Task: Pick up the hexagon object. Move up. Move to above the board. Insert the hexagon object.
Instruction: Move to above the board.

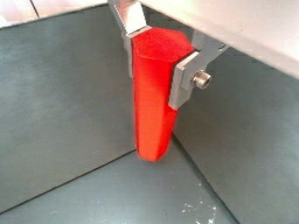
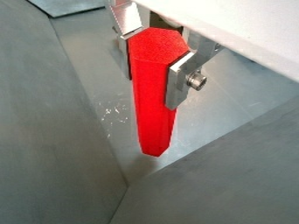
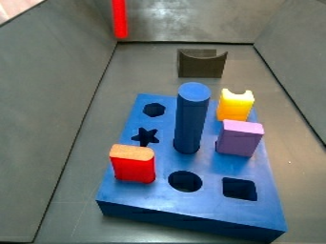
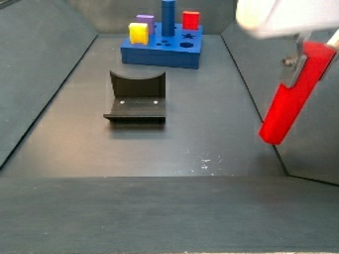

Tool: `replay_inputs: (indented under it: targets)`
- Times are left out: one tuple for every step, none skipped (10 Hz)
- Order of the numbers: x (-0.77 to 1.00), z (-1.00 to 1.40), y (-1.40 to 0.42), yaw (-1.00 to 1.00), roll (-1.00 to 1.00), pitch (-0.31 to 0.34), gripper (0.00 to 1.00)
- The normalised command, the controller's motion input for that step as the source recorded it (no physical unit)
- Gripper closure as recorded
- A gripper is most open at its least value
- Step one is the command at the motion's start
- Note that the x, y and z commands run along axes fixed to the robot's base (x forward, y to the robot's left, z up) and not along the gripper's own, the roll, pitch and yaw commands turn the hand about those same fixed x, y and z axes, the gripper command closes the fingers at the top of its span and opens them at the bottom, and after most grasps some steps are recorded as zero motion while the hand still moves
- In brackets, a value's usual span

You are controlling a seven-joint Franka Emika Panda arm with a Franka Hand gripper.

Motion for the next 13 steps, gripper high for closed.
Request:
replay_inputs:
  targets:
    - [0.23,1.00,0.05,-0.39,-0.15,-0.052,1.00]
    - [0.21,1.00,0.04,-0.30,-0.16,-0.016,1.00]
    - [0.18,1.00,0.04,-0.18,-0.17,0.001,1.00]
    - [0.17,1.00,0.03,-0.14,-0.16,0.002,1.00]
    - [0.14,1.00,0.03,-0.09,-0.16,0.014,1.00]
    - [0.12,1.00,0.03,-0.07,-0.16,0.020,1.00]
    - [0.11,1.00,0.03,-0.05,-0.15,0.027,1.00]
    - [0.07,0.85,0.02,-0.04,-0.15,0.036,1.00]
    - [0.05,0.71,0.02,-0.04,-0.14,0.038,1.00]
    - [0.03,0.58,0.01,-0.04,-0.13,0.038,1.00]
    - [0.02,0.41,0.01,-0.03,-0.13,0.044,1.00]
    - [0.02,0.28,0.01,-0.03,-0.12,0.048,1.00]
    - [0.02,0.19,0.01,-0.03,-0.12,0.049,1.00]
